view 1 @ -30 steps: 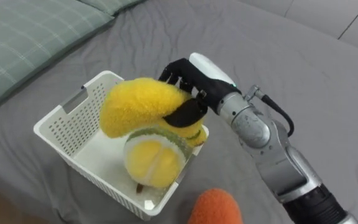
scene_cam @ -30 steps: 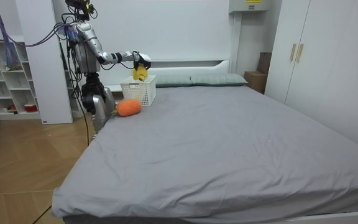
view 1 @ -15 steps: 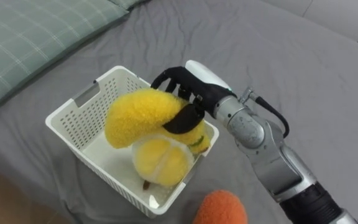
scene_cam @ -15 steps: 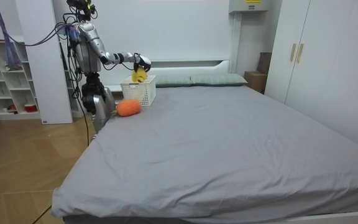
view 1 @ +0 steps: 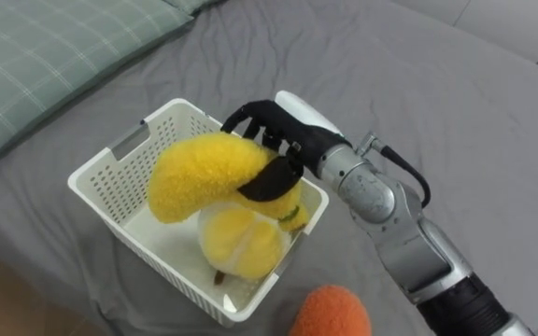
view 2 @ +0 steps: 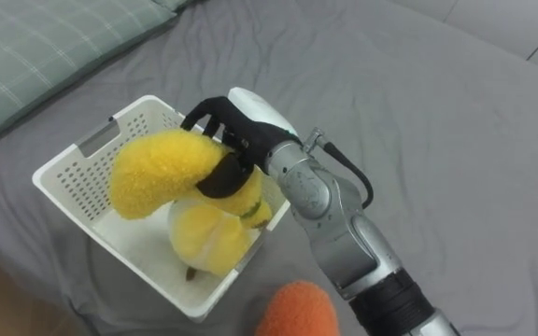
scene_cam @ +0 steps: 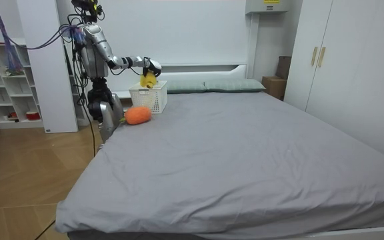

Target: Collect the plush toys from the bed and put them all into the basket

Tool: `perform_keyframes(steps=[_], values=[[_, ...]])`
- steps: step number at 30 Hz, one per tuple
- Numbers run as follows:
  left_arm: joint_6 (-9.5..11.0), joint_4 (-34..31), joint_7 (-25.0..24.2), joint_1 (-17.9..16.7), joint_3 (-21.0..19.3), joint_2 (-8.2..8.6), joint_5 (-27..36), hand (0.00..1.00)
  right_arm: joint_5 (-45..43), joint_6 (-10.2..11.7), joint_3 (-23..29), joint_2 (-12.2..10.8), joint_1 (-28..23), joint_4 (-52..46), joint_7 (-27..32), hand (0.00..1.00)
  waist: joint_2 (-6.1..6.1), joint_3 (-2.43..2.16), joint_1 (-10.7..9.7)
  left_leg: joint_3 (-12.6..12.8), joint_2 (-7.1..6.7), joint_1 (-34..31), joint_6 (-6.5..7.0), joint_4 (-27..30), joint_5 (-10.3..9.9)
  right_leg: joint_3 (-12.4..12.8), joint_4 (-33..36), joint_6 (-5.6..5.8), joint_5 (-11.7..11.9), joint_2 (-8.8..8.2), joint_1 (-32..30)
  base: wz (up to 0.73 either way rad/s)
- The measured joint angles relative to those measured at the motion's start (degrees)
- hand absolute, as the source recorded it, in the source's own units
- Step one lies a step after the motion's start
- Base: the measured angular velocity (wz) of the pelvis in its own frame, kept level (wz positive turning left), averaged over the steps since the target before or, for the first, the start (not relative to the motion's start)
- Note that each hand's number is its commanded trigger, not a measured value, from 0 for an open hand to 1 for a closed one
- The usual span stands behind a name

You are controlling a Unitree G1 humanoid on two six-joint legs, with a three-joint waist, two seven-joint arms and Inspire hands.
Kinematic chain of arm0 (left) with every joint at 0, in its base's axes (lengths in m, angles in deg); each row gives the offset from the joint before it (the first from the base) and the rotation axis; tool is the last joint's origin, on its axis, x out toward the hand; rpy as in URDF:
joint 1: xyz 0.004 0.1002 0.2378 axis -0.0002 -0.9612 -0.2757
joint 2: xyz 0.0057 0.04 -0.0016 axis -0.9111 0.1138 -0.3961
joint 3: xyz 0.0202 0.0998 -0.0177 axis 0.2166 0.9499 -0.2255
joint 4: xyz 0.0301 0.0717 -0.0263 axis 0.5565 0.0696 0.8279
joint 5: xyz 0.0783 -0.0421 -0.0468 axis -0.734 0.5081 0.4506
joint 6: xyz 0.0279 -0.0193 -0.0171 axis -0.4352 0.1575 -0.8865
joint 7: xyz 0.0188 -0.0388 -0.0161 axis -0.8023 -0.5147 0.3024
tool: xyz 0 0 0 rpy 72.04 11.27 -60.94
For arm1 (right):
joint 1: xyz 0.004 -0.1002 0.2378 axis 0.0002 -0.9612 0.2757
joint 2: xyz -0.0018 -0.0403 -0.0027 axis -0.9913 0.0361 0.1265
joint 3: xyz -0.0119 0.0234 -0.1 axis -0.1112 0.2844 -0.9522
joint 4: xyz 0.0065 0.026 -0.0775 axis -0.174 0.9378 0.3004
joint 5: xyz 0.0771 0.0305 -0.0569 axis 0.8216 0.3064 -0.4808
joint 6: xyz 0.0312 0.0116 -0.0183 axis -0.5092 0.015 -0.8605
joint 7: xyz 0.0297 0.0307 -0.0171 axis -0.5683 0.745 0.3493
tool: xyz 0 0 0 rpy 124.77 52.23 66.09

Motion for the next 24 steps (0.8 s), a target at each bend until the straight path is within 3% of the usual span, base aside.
perform_keyframes(steps=[5, 11, 15, 20, 21, 22, 24], values=[[0.0, 0.0, 0.0, 0.0, 0.1, 0.66, 0.0, 0.00, 3.8, 0.0, 0.0, 0.0, 0.0, 1.0, 0.2, 0.00, 0.16, 0.11, -0.1, 0.1, 0.01, 0.1, 0.00, 0.0, 0.0, 0.3, 0.0, 0.00, 0.0, 0.00, 0.2, 0.00], [0.1, 0.2, -0.3, 0.0, 0.0, 1.09, 0.0, 0.00, 10.2, 0.1, 0.4, -0.1, 0.0, 2.1, 0.3, 0.00, 0.90, 0.62, -0.5, 0.1, -0.01, 0.2, 0.01, 0.0, 0.0, 0.4, 0.0, 0.00, 0.0, -0.01, 0.3, 0.00], [-0.1, 0.5, -1.3, 0.1, -0.2, 1.06, -0.2, 0.00, 18.4, 0.1, 0.5, -0.2, 0.0, 4.5, 0.1, 0.00, 0.93, 0.64, -0.4, 0.1, 0.01, 0.5, 0.02, 0.0, 0.0, 0.4, 0.0, 0.01, 0.0, 0.01, 0.2, 0.00], [-0.1, 0.5, -1.8, 0.1, -0.2, 1.07, -0.2, 0.00, 20.3, 0.1, 0.4, -0.2, 0.0, 6.5, 0.0, 0.00, 0.78, 0.53, -0.3, 0.2, 0.02, 0.6, 0.02, 0.0, 0.0, 0.5, 0.0, 0.01, 0.0, 0.02, 0.2, 0.00], [-0.1, 0.5, -1.9, 0.1, -0.2, 1.06, -0.2, 0.00, 20.9, 0.1, 0.4, -0.2, 0.0, 6.5, 0.0, 0.38, 0.68, 0.46, -0.3, 0.3, 0.03, 0.6, 0.02, -0.1, 0.0, 0.5, 0.0, 0.01, 0.0, 0.03, 0.2, 0.00], [-0.1, 0.5, -1.9, 0.2, -0.2, 1.06, -0.2, 0.00, 21.5, 0.1, 0.4, -0.2, 0.0, 6.5, 0.0, 1.00, 0.66, 0.45, -0.2, 0.3, 0.03, 0.6, 0.02, -0.1, 0.0, 0.5, 0.0, 0.00, 0.0, 0.03, 0.2, 0.00], [-0.1, 0.5, -2.4, 0.2, -0.2, 1.03, -0.2, 0.00, 22.6, 0.2, 0.4, -0.2, 0.0, 6.5, 0.0, 1.00, 0.62, 0.42, -0.4, 0.3, 0.02, 0.6, 0.02, 0.0, 0.0, 0.5, 0.0, 0.00, 0.0, 0.03, 0.2, 0.00]])
